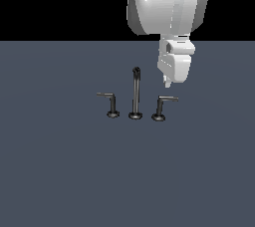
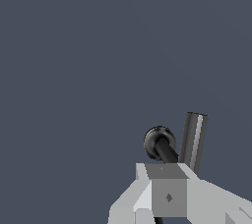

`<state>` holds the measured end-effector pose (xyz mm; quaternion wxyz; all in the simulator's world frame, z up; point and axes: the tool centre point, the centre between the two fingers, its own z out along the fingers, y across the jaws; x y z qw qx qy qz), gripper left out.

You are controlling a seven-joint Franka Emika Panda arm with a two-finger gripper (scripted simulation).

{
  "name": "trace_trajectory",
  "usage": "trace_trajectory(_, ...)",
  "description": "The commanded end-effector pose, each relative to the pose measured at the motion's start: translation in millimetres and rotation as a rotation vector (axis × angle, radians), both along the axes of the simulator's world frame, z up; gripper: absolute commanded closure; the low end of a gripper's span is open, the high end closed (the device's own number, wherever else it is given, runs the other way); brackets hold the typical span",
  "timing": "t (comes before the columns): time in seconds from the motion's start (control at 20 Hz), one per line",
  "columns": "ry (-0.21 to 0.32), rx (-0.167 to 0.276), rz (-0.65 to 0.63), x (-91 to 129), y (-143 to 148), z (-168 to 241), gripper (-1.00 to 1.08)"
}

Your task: Turn on the faucet by rotating a designated handle.

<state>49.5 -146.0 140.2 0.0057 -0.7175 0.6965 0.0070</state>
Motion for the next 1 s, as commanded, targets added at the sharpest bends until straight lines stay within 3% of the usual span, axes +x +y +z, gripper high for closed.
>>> trace_trajectory(0.0, -0.001, -0.007, -0.048, 3, -6, -15, 1.08)
trace_trajectory(0.7, 0.000, -0.018, -0.125, 6, -17, -42, 1.08)
trace_trajectory(0.95, 0.000, -0.018, -0.125, -10, -22, -42, 1.08)
